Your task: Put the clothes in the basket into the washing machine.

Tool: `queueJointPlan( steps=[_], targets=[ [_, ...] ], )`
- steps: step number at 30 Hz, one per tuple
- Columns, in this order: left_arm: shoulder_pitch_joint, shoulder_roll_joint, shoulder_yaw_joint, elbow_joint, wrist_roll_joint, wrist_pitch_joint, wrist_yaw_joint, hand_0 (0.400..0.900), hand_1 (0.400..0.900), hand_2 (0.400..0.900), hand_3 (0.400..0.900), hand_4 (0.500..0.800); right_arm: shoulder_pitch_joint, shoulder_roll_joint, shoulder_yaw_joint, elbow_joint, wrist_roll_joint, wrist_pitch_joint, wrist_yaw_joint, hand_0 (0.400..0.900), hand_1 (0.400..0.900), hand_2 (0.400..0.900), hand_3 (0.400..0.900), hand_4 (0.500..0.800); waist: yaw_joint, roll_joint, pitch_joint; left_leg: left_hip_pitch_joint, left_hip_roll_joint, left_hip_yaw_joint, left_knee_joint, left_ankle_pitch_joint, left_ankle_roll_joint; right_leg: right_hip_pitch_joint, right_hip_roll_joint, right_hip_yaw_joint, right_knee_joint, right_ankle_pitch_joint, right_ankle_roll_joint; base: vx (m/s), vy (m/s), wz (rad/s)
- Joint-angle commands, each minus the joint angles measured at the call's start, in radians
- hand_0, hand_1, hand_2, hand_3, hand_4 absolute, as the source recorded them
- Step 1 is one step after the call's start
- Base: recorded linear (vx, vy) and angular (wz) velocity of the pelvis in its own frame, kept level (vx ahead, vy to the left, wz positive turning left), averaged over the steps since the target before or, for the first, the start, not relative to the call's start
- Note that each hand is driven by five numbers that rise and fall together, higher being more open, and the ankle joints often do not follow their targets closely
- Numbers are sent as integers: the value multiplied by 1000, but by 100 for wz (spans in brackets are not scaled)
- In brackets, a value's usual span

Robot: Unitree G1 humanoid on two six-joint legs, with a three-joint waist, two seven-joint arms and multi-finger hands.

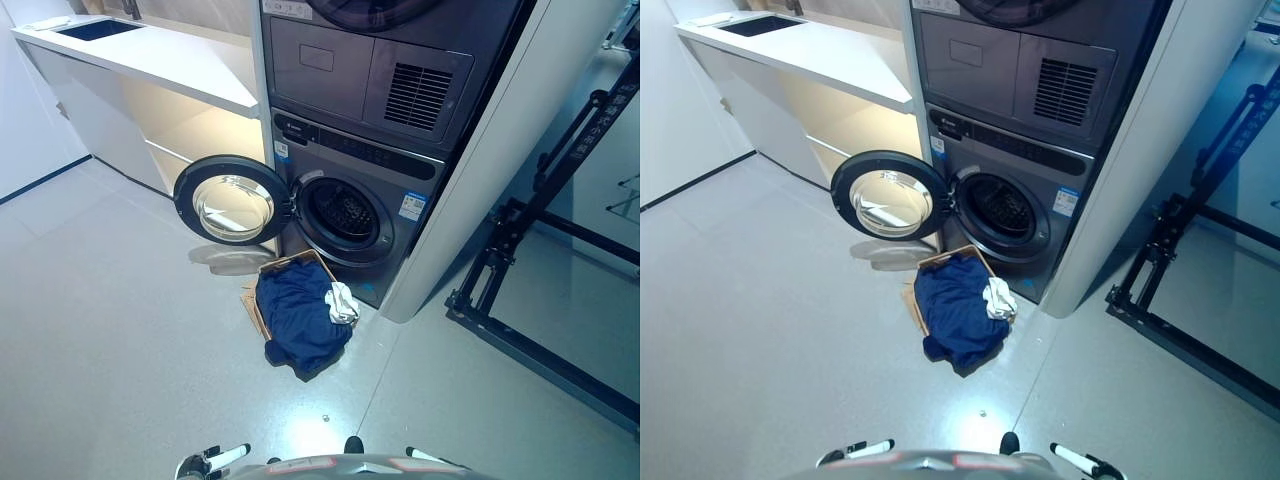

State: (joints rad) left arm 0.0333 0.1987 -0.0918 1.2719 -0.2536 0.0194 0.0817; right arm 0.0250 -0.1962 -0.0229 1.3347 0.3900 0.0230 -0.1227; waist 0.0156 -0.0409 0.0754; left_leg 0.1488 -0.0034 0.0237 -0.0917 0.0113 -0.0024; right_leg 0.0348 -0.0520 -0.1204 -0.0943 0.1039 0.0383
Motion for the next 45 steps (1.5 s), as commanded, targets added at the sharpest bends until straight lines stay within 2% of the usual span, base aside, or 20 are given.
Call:
queueJointPlan(
  steps=[1, 3, 6, 7, 9, 11, 14, 17, 18, 23, 26, 29, 31, 33, 35, 37, 39, 41, 43, 45],
  targets=[
    [-80, -2, -2, 54, 13, -10, 22, 900, 900, 900, 900, 800, -100, -43, 19, 12, -2, -13, -7, 900, 900, 900, 900, 800, -25, 43, 78, -32, -23, -16, 4, -65, 2, 40, 46, 5, 85, -175, 34, -75, -110, -2],
    [-87, 1, -1, 49, 6, -12, 22, 900, 900, 900, 900, 800, -106, -47, 21, 6, 0, -13, -6, 900, 900, 900, 900, 800, -22, 44, 82, -49, -20, -19, 22, -61, -2, 20, 47, 4, 107, -189, 25, -25, -146, 2],
    [-93, -4, 9, 32, -30, -18, 18, 900, 900, 900, 900, 800, -107, -56, 20, -3, 7, -20, -11, 900, 900, 900, 900, 800, -15, 35, 114, -129, -38, -18, 230, -107, -25, 29, 38, -5, 117, -204, 12, -4, -207, 18],
    [-97, -6, 8, 24, -42, -18, 17, 900, 900, 900, 900, 800, -107, -61, 17, -5, 11, -22, -13, 900, 900, 900, 900, 800, -14, 34, 129, -165, -40, -18, 306, -102, -38, 37, 35, -13, 115, -206, 8, -15, -221, 39],
    [-109, -8, 9, 11, -62, -20, 19, 900, 900, 900, 900, 800, -111, -71, 9, -11, 19, -25, -20, 900, 900, 900, 900, 800, -10, 29, 162, -259, -36, -17, 466, -52, -64, 47, 29, -32, 126, -214, -7, -17, -202, 39],
    [-111, -13, 7, 9, -78, -21, 20, 900, 900, 900, 900, 800, -115, -77, 7, -15, 22, -25, -23, 900, 900, 900, 900, 800, -10, 27, 170, -307, -30, -8, 509, -25, -64, 58, 26, -49, 124, -223, -19, 37, -146, 26],
    [-104, -16, 10, 15, -87, -21, 22, 900, 900, 900, 900, 800, -122, -80, 12, -16, 25, -27, -26, 900, 900, 900, 900, 800, -9, 29, 167, -354, -48, -5, 420, -36, -49, 79, 30, -62, 100, -226, -19, 93, -57, 15],
    [-93, -17, 14, 19, -88, -20, 26, 900, 900, 900, 900, 800, -123, -79, 18, -17, 19, -27, -29, 900, 900, 900, 900, 800, -3, 32, 167, -356, -54, -18, 329, 4, -45, 96, 38, -61, 84, -229, -16, 145, 9, 0],
    [-81, -18, 22, 26, -93, -19, 31, 900, 900, 900, 900, 800, -124, -79, 25, -17, 13, -29, -30, 900, 900, 900, 900, 800, 4, 39, 164, -360, -45, -41, 195, 72, -54, 119, 52, -60, 65, -231, -13, 227, 61, -1],
    [-57, -19, 41, 39, -99, -22, 37, 900, 900, 900, 900, 800, -130, -78, 37, -15, -2, -31, -28, 900, 900, 900, 900, 800, 23, 41, 150, -357, -20, -44, 61, 130, -79, 173, 68, -28, 27, -251, 1, 279, 137, -21],
    [-51, -12, 51, 49, -99, -22, 37, 900, 900, 900, 900, 800, -132, -69, 39, -10, -9, -28, -23, 900, 900, 900, 900, 800, 33, 27, 129, -332, -14, -39, 59, 121, -57, 195, 54, -15, 14, -261, 13, 266, 200, -26],
    [-61, 7, 50, 36, -93, -29, 38, 900, 900, 900, 900, 800, -145, -54, 42, -8, -13, -27, -16, 900, 900, 900, 900, 800, 53, -17, 109, -371, -36, -5, 181, 41, -12, 177, 0, 1, 48, -273, 45, 385, 366, -36],
    [-66, 13, 50, 33, -91, -26, 35, 900, 900, 900, 900, 800, -150, -52, 44, -11, -15, -26, -15, 900, 900, 900, 900, 800, 63, -24, 104, -377, -39, 5, 207, 16, 0, 159, -11, 11, 75, -270, 56, 230, 246, -18],
    [-79, 28, 42, 24, -82, -24, 32, 900, 900, 900, 900, 800, -157, -43, 40, -27, -2, -31, -16, 900, 900, 900, 900, 800, 68, -35, 98, -349, -47, 9, 196, -16, 23, 96, -29, 6, 216, -241, 85, 288, 350, -8],
    [-91, 43, 36, 16, -68, -19, 29, 900, 900, 900, 900, 800, -161, -41, 36, -41, 4, -32, -14, 900, 900, 900, 900, 800, 62, -33, 109, -307, -56, 11, 164, -26, 42, 10, -47, -2, 394, -153, 111, 174, 318, -3],
    [-103, 59, 35, 16, -50, -14, 29, 900, 900, 900, 900, 800, -164, -38, 35, -61, 9, -35, -12, 900, 900, 900, 900, 800, 39, -17, 131, -243, -61, 9, 120, -32, 58, -62, -71, -20, 556, -76, 109, 144, 331, -1],
    [-110, 69, 36, 17, -45, -11, 32, 900, 900, 900, 900, 800, -161, -36, 30, -68, 17, -34, -12, 900, 900, 900, 900, 800, 21, -1, 153, -192, -57, 4, 92, -31, 64, -120, -71, -28, 621, -88, 90, 134, 228, 2],
    [-115, 76, 42, 21, -48, -11, 37, 900, 900, 900, 900, 800, -159, -32, 23, -75, 30, -38, -15, 900, 900, 900, 900, 800, 15, 9, 166, -161, -51, 4, 82, -35, 67, -157, -60, -43, 597, -121, 73, 146, 140, 0],
    [-119, 77, 42, 21, -52, -13, 36, 900, 900, 900, 900, 800, -158, -34, 25, -80, 33, -38, -13, 900, 900, 900, 900, 800, 11, 15, 173, -144, -48, 1, 77, -40, 64, -170, -32, -42, 499, -152, 69, 143, 50, 8],
    [-122, 75, 36, 20, -47, -16, 39, 900, 900, 900, 900, 800, -157, -36, 25, -83, 36, -41, -17, 900, 900, 900, 900, 800, 4, 16, 176, -134, -52, -5, 74, -46, 61, -176, 5, -4, 373, -158, 74, 145, -3, 23]
  ],
)
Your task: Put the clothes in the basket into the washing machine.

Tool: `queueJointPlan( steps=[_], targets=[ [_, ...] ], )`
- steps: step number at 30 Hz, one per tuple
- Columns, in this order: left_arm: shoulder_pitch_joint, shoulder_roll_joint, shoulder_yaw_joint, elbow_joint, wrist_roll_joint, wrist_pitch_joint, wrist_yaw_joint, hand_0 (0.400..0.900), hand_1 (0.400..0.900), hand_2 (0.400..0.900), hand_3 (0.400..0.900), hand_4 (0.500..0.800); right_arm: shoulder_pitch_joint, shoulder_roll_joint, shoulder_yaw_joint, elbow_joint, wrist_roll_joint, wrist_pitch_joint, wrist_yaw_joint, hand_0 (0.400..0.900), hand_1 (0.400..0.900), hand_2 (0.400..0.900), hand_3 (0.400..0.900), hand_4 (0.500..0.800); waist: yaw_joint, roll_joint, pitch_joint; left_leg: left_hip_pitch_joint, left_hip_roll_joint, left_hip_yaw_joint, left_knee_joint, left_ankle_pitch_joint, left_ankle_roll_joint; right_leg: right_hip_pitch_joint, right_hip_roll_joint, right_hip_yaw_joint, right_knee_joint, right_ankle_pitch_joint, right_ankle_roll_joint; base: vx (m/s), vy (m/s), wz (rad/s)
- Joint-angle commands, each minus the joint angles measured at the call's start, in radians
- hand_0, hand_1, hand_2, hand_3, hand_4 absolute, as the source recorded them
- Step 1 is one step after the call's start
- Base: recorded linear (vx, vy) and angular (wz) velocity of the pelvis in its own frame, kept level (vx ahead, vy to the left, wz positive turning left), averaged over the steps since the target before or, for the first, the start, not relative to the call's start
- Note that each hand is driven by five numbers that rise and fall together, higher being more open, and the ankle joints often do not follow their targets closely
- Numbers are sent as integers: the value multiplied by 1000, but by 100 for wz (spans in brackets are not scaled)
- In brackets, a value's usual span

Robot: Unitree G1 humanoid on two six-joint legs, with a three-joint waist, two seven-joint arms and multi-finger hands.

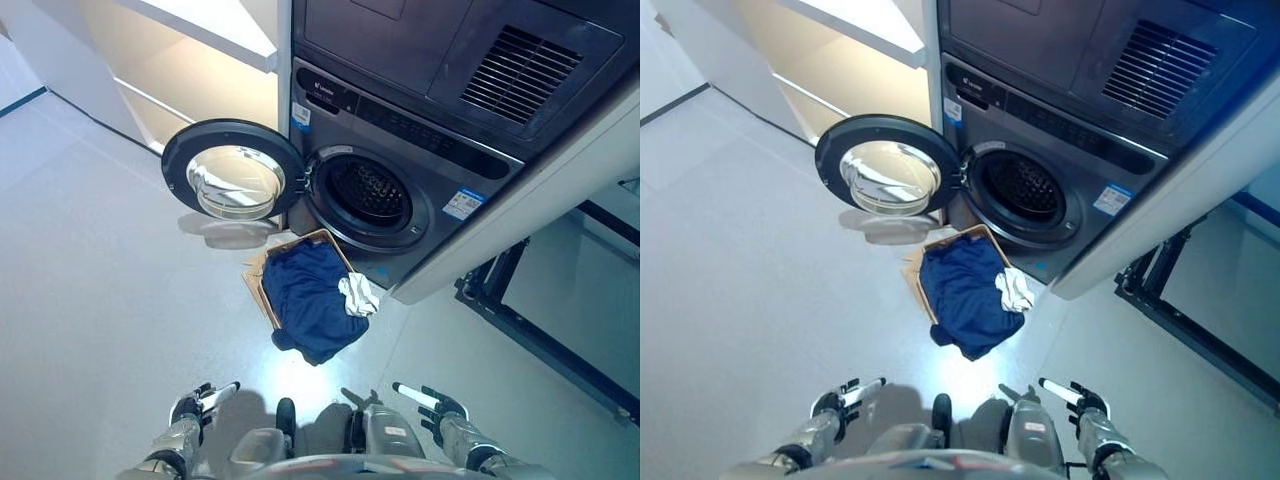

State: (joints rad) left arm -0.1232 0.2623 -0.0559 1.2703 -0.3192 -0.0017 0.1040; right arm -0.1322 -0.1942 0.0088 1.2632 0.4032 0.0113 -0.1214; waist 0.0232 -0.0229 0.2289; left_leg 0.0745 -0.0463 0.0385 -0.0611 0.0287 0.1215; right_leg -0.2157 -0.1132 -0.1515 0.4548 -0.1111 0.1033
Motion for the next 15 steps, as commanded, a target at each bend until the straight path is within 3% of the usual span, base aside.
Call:
queueJointPlan(
  steps=[1, 6, 11, 15],
  targets=[
    [31, 10, 0, 24, 22, 6, 16, 900, 900, 900, 900, 800, 2, -40, -8, -13, 26, -29, -19, 900, 900, 900, 900, 800, -6, -5, 20, -55, -16, -27, 38, -65, -64, 75, 77, 55, -249, 68, 15, 162, -27, 27],
    [33, 1, 9, 24, 14, -4, 17, 900, 900, 900, 900, 800, 9, -43, -7, -29, 27, -32, -20, 900, 900, 900, 900, 800, -12, -6, 21, -33, -28, -54, 46, -94, -79, 56, 69, 141, -484, 187, 40, 174, -92, 30],
    [50, -17, 18, 45, 13, -1, 16, 900, 900, 900, 900, 800, 16, -50, -3, -35, 15, -27, -15, 900, 900, 900, 900, 800, -19, 3, -3, 17, -23, -86, 37, -124, -97, 79, 61, 122, -470, 197, 33, 255, -238, 33],
    [64, -51, 10, 40, -9, -1, 13, 900, 900, 900, 900, 800, 19, -68, 1, -47, 15, -30, -12, 900, 900, 900, 900, 800, -36, 37, -21, 26, 5, -109, 91, -149, -127, 93, 70, 86, -420, 135, 3, 257, -320, 30]
  ],
)
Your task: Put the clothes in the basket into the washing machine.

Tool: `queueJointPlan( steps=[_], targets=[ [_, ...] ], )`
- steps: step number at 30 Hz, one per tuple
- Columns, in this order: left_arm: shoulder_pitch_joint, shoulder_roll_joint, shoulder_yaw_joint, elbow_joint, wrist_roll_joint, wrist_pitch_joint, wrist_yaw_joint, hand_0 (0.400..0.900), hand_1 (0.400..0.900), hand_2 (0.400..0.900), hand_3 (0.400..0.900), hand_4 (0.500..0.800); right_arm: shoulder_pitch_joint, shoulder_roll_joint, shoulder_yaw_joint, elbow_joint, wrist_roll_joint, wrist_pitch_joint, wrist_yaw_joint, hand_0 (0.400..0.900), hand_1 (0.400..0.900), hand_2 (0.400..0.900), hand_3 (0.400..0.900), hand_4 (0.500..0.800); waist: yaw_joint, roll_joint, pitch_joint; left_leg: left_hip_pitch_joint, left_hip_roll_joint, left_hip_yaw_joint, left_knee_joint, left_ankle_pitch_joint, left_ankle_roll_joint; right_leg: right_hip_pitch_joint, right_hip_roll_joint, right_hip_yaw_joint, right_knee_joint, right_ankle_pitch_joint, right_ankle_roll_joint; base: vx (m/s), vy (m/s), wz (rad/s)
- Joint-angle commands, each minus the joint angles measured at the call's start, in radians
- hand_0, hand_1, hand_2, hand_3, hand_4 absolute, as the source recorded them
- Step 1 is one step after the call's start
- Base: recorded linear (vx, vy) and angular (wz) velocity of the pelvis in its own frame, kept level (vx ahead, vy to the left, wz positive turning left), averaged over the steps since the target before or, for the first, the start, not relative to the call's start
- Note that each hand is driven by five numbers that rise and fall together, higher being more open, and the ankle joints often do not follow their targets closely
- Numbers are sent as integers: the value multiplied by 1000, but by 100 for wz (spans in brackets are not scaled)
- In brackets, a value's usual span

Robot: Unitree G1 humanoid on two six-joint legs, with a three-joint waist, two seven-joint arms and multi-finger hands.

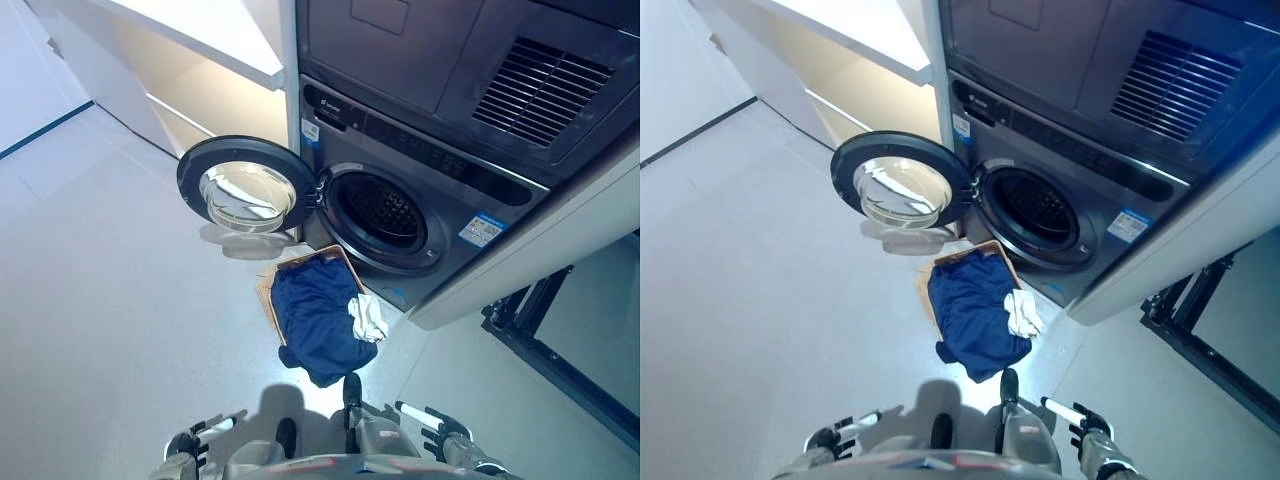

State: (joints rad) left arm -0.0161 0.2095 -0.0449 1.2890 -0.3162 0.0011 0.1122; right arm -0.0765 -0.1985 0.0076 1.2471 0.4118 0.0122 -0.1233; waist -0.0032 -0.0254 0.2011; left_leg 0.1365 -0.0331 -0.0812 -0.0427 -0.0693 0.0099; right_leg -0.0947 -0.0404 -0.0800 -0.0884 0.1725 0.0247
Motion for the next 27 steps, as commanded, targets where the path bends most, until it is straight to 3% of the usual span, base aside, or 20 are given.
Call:
queueJointPlan(
  steps=[1, 3, 5, 8, 11, 13, 18, 27],
  targets=[
    [-42, -7, -5, 21, -16, -4, 6, 900, 900, 900, 900, 800, -36, -68, 5, -31, 8, -32, -11, 900, 900, 900, 900, 800, -14, 47, 8, -54, -8, 10, 125, -56, -27, -17, -2, 7, 127, -169, 73, 174, -307, 38],
    [-49, -18, -15, 8, -28, -4, 10, 900, 900, 900, 900, 800, -37, -75, 10, -35, 9, -34, -14, 900, 900, 900, 900, 800, -16, 47, 32, -124, -7, 31, 281, -9, -65, 17, -10, -15, 136, -191, 55, 104, -303, 39],
    [-59, -24, -30, -3, -38, -9, 12, 900, 900, 900, 900, 800, -47, -84, 9, -34, 14, -36, -21, 900, 900, 900, 900, 800, -16, 42, 54, -203, -7, 50, 390, 20, -75, 33, -19, -34, 139, -203, 38, 44, -254, 26],
    [-59, -30, -40, -8, -39, -8, 11, 900, 900, 900, 900, 800, -55, -92, 10, -31, 15, -35, -29, 900, 900, 900, 900, 800, -18, 44, 53, -241, 3, 105, 278, 4, -59, 55, -20, -51, 124, -219, 36, 90, -160, 17],
    [-50, -32, -40, -3, -31, -3, 16, 900, 900, 900, 900, 800, -56, -94, 18, -38, 8, -39, -31, 900, 900, 900, 900, 800, -16, 56, 51, -222, 19, 99, 130, 72, -60, 58, 2, -58, 136, -236, 33, 108, -51, -6],
    [-45, -31, -35, 3, -27, 0, 16, 900, 900, 900, 900, 800, -56, -95, 26, -40, -9, -37, -28, 900, 900, 900, 900, 800, -18, 63, 48, -197, 29, 95, 80, 82, -55, 59, 10, -56, 160, -255, 36, 110, 53, -14],
    [-43, -6, -36, -20, -21, -7, 23, 900, 900, 900, 900, 800, -57, -89, 61, -98, -55, -40, -32, 900, 900, 900, 900, 800, -14, 45, 53, -169, 32, 113, 42, 77, -39, 63, 7, -45, 159, -251, 43, 83, 99, -12],
    [-106, 73, 0, -55, -82, -36, 73, 900, 900, 900, 900, 800, -175, -137, 170, -372, -136, -58, -58, 900, 900, 900, 900, 800, 15, -16, 158, -316, 31, 118, 118, 64, -25, -96, 2, -36, 234, -234, 53, -44, 86, -5]
  ],
)
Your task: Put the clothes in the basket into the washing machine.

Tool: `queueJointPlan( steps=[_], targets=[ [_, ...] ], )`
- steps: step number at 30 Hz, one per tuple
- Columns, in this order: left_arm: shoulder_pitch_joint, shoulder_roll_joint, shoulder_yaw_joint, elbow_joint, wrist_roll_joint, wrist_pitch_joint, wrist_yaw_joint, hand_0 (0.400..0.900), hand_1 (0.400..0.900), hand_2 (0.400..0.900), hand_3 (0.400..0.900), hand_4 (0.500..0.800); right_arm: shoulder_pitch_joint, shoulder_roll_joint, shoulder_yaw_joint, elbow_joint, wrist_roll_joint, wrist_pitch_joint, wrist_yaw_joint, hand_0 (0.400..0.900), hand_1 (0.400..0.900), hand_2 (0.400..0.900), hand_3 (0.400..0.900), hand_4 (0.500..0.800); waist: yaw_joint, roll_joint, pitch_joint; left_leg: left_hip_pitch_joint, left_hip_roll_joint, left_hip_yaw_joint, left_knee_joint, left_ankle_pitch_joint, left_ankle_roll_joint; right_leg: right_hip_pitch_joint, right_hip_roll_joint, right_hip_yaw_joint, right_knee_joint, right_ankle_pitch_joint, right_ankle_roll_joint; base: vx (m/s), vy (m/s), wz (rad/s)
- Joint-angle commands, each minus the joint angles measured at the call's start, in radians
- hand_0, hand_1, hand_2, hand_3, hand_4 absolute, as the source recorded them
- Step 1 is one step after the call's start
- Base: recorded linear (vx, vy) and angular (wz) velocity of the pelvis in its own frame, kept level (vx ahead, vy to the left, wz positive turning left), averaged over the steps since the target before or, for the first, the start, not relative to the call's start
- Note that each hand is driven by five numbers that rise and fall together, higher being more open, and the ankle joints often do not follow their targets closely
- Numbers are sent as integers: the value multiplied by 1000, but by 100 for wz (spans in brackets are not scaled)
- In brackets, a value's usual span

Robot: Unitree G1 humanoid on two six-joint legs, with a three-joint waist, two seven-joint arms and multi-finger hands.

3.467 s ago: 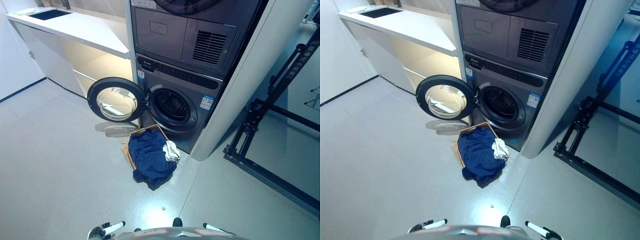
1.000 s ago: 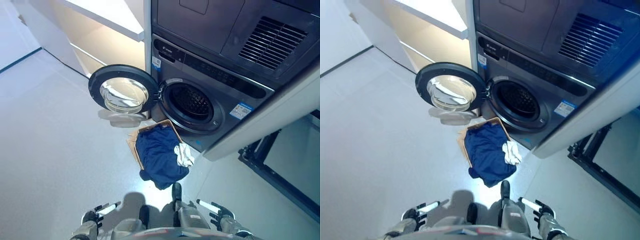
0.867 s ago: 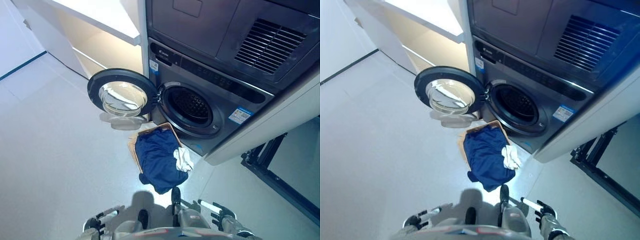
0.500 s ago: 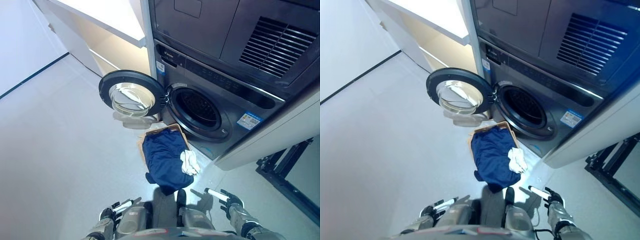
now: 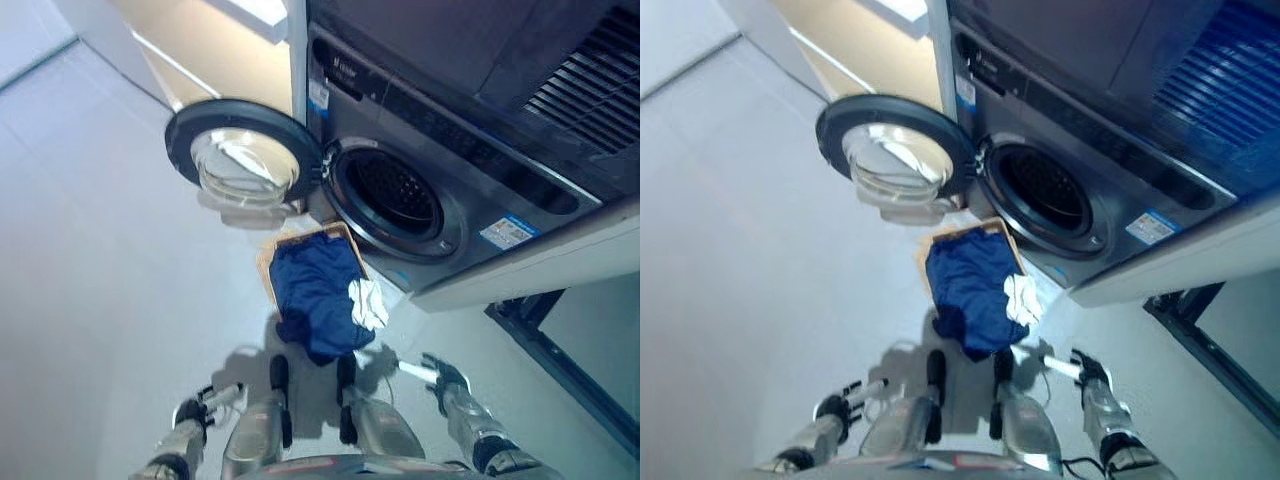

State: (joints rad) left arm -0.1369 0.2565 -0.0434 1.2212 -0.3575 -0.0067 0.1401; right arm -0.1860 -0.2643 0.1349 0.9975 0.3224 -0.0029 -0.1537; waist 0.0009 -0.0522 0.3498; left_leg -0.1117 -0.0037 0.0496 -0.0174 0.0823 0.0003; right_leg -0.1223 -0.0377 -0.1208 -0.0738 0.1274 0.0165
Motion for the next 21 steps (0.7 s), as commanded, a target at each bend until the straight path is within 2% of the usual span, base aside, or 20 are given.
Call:
queueJointPlan(
  steps=[1, 6, 11, 13, 17, 21],
  targets=[
    [7, 31, -4, 11, -44, -32, 49, 900, 900, 900, 900, 800, -86, -80, 54, -135, -58, -46, -32, 900, 900, 900, 900, 800, 14, 7, 19, -86, 2, -15, 102, -87, -14, -86, -2, 2, 227, -189, 62, -43, 71, 5],
    [-50, 41, -24, -10, -91, -56, 82, 900, 900, 900, 900, 800, -242, -123, 166, -168, -150, -48, -47, 900, 900, 900, 900, 800, 33, -5, 85, -202, -4, -24, 180, -92, -14, -200, -12, -5, 293, -182, 66, -61, 65, 8],
    [-117, 35, -61, -62, -139, -86, 132, 900, 900, 900, 900, 800, -407, -154, 270, -146, -312, -38, -141, 900, 900, 900, 900, 800, 40, -7, 147, -352, -11, -41, 291, -102, -11, -338, -28, -20, 394, -193, 62, -91, 49, 14],
    [-150, 34, -75, -79, -159, -100, 146, 900, 900, 900, 900, 800, -454, -143, 294, -124, -331, -39, -152, 900, 900, 900, 900, 800, 44, -4, 166, -418, -16, -49, 342, -110, -10, -398, -36, -28, 442, -203, 59, -87, 34, 18],
    [-190, 47, -90, -137, -196, -113, 173, 900, 900, 900, 900, 800, -535, -146, 349, -83, -415, -10, -194, 900, 900, 900, 900, 800, 49, 4, 170, -563, -28, -65, 451, -131, -7, -531, -54, -40, 557, -236, 49, -69, 16, 20],
    [-235, 54, -112, -173, -218, -126, 210, 900, 900, 900, 900, 800, -602, -144, 364, 15, -485, 30, -275, 900, 900, 900, 900, 800, 50, 21, 170, -699, -38, -81, 541, -148, -5, -663, -76, -48, 660, -263, 42, -58, -6, 17]
  ],
)
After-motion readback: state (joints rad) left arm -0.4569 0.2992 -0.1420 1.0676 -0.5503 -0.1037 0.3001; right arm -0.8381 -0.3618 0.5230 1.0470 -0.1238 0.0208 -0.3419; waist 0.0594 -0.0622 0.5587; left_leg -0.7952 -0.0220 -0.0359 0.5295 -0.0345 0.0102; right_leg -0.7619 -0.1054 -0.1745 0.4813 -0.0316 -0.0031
